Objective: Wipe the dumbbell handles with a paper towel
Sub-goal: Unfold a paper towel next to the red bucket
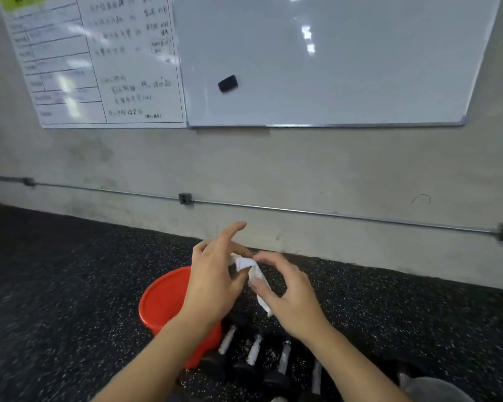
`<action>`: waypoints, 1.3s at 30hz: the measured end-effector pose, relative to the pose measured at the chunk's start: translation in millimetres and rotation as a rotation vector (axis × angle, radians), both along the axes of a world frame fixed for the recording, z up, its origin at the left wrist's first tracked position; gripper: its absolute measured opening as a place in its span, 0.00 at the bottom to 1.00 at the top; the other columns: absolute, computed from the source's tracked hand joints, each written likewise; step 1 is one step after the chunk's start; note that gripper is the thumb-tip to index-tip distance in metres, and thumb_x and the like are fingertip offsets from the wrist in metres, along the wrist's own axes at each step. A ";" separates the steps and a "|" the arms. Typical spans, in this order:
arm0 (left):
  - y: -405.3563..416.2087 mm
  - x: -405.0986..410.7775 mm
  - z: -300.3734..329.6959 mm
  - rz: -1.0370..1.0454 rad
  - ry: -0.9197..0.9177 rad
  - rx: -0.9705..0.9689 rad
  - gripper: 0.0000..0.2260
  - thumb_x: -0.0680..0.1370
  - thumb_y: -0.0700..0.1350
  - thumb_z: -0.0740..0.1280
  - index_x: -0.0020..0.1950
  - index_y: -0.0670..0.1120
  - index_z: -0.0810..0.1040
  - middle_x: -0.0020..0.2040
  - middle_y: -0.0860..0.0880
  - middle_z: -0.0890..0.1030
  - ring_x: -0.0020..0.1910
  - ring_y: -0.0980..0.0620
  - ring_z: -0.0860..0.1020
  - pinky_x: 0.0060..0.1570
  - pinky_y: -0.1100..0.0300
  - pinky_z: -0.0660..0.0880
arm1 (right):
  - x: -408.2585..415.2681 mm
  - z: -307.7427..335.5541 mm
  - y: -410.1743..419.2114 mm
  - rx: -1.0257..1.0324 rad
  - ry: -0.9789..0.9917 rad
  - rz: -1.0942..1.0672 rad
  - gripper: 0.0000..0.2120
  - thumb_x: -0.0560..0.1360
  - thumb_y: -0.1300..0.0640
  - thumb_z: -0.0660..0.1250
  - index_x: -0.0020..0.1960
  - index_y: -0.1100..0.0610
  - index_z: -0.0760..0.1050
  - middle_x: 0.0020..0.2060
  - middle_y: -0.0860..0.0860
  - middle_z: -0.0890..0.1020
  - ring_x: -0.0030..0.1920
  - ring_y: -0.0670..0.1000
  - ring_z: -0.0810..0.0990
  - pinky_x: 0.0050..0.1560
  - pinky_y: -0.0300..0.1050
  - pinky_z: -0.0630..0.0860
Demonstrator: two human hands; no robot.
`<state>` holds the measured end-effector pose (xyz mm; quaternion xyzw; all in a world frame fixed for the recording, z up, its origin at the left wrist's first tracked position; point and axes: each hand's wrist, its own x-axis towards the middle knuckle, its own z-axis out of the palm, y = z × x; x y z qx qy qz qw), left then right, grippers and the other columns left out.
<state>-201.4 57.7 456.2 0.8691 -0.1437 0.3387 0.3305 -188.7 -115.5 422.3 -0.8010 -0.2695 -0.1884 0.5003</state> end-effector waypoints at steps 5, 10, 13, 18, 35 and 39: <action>7.9 16.0 21.2 -0.018 -0.023 0.079 0.39 0.71 0.33 0.73 0.75 0.59 0.65 0.47 0.62 0.82 0.58 0.78 0.65 0.63 0.55 0.66 | 15.0 5.1 8.8 0.132 -0.018 0.051 0.07 0.79 0.56 0.71 0.53 0.48 0.76 0.49 0.45 0.84 0.54 0.48 0.83 0.57 0.48 0.79; 28.9 54.3 20.6 -0.101 0.024 0.201 0.37 0.68 0.45 0.70 0.76 0.59 0.64 0.50 0.64 0.81 0.56 0.65 0.74 0.68 0.59 0.61 | 51.2 3.8 5.5 0.189 -0.080 -0.029 0.13 0.74 0.73 0.68 0.47 0.57 0.83 0.47 0.45 0.85 0.53 0.47 0.83 0.55 0.37 0.77; 38.5 76.0 -1.3 -0.162 0.050 0.186 0.37 0.71 0.60 0.73 0.77 0.60 0.62 0.54 0.66 0.81 0.60 0.66 0.74 0.69 0.65 0.57 | 74.7 -9.5 2.6 0.123 -0.097 -0.094 0.13 0.75 0.70 0.70 0.50 0.56 0.86 0.51 0.45 0.85 0.56 0.44 0.83 0.58 0.35 0.76; 37.0 114.2 -58.6 -0.209 0.148 0.062 0.29 0.79 0.63 0.68 0.77 0.58 0.64 0.53 0.64 0.83 0.59 0.64 0.77 0.70 0.60 0.62 | 109.8 -49.1 11.1 0.093 0.026 -0.068 0.15 0.78 0.69 0.65 0.55 0.55 0.85 0.55 0.45 0.84 0.60 0.45 0.82 0.62 0.42 0.77; 78.6 213.4 -306.3 -0.033 0.520 -0.373 0.29 0.81 0.41 0.72 0.77 0.59 0.65 0.47 0.62 0.85 0.52 0.56 0.82 0.62 0.63 0.71 | 218.5 -267.5 97.6 0.254 0.645 -0.021 0.12 0.83 0.59 0.65 0.63 0.52 0.82 0.60 0.45 0.85 0.62 0.50 0.82 0.61 0.49 0.79; 89.0 215.6 -366.9 -0.044 0.646 -0.358 0.28 0.83 0.44 0.68 0.79 0.59 0.61 0.54 0.63 0.85 0.63 0.57 0.80 0.63 0.52 0.74 | 225.7 -325.2 96.8 0.169 0.776 0.113 0.16 0.82 0.60 0.64 0.69 0.51 0.77 0.65 0.37 0.80 0.69 0.41 0.76 0.66 0.34 0.71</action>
